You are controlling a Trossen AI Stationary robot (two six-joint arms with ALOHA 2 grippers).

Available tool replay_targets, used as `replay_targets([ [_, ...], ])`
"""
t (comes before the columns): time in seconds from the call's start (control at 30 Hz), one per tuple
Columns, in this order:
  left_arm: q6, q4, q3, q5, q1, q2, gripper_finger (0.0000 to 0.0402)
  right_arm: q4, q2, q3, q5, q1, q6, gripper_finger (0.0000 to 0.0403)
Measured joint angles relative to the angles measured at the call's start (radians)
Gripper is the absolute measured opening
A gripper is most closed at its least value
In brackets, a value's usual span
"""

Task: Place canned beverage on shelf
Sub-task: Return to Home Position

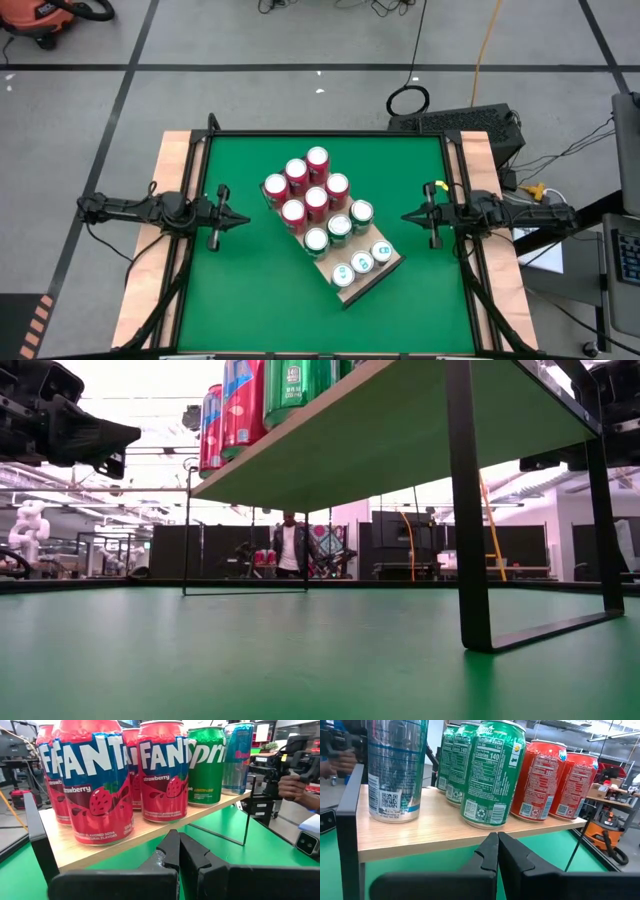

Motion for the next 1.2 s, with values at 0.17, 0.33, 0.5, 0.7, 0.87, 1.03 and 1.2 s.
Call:
replay_targets([
  [0.17, 0.000, 0.000, 0.000, 0.000, 0.000, 0.000, 0.0000, -0.002, 0.000, 0.000, -0.001, 0.000, 0.005, 0.0000],
  [0.33, -0.006, -0.001, 0.000, 0.000, 0.000, 0.000, 0.0000, -0.003, 0.000, 0.000, 0.000, 0.000, 0.023, 0.0000],
  [0.5, -0.052, -0.001, 0.000, 0.000, 0.000, 0.000, 0.0000, -0.004, 0.000, 0.000, 0.000, 0.000, 0.024, 0.0000],
  [0.7, -0.051, -0.001, 0.000, 0.000, 0.000, 0.000, 0.0000, -0.001, 0.000, 0.000, 0.000, 0.000, 0.025, 0.0000],
  [0.87, -0.051, 0.000, 0.000, 0.000, 0.000, 0.000, 0.0000, -0.001, 0.000, 0.000, -0.001, 0.000, 0.025, 0.0000],
  [1.03, -0.051, 0.001, 0.000, -0.001, 0.000, 0.000, 0.0000, 0.001, 0.000, 0.000, -0.001, 0.000, 0.025, 0.0000],
  [1.2, -0.051, 0.001, 0.000, -0.001, 0.000, 0.000, 0.0000, 0.001, 0.001, 0.000, -0.001, 0.000, 0.025, 0.0000],
])
